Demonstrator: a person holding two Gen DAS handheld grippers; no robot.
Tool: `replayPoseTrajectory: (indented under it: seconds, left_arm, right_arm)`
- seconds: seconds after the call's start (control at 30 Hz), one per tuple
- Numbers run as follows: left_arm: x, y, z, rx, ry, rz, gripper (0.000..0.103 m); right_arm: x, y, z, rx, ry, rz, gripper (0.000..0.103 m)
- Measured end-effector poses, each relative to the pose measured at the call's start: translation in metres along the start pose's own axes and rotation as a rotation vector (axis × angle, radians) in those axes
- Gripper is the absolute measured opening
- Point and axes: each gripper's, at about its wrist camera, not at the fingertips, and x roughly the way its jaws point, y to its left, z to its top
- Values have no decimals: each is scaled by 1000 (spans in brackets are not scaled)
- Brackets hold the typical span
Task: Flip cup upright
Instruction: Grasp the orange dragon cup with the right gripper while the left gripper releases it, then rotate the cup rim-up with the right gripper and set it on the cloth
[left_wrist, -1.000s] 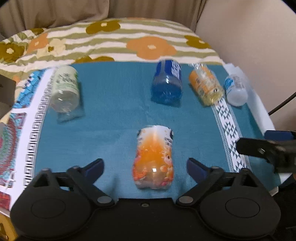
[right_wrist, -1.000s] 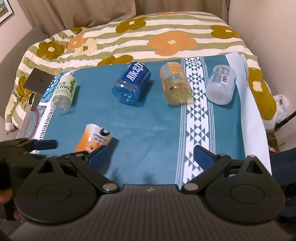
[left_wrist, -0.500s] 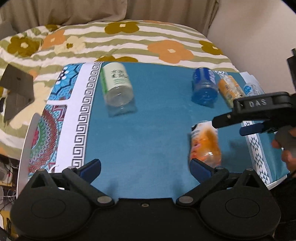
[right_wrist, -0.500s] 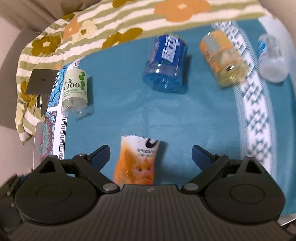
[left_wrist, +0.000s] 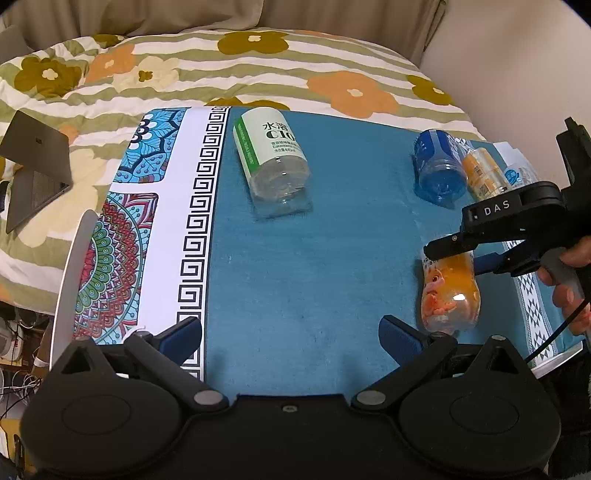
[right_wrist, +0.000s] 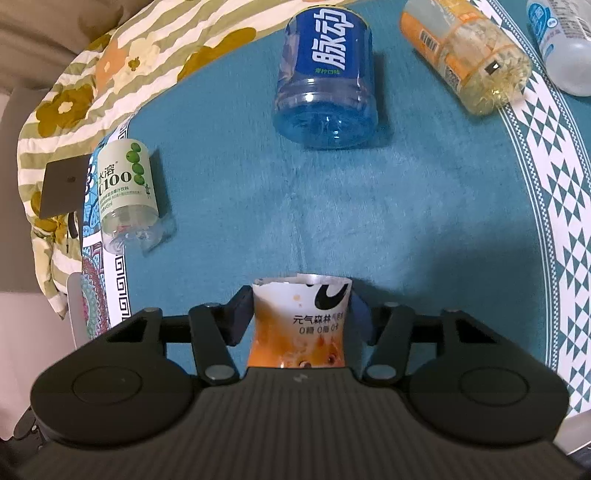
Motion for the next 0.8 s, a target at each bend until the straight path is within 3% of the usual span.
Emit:
replayPoseTrajectory:
  seconds: [0.27,0.5,0.7,0.8]
  left_arm:
    - [-4,-1,4,11,-6,-20,103]
    - [-9,-1,8,15,-25,-13,103]
    - [-7,3,4,31,-55,2,103]
    - [-5,4,1,42,-70,14,103]
  right_arm:
    - [-27,11,-7,-39,-93,21,68]
    - [-62,34,-23,-179,-355,16,68]
    - [-45,52,-54,-380,-541,-108,68]
    - [-33,50,-65,-419,-587,-109,68]
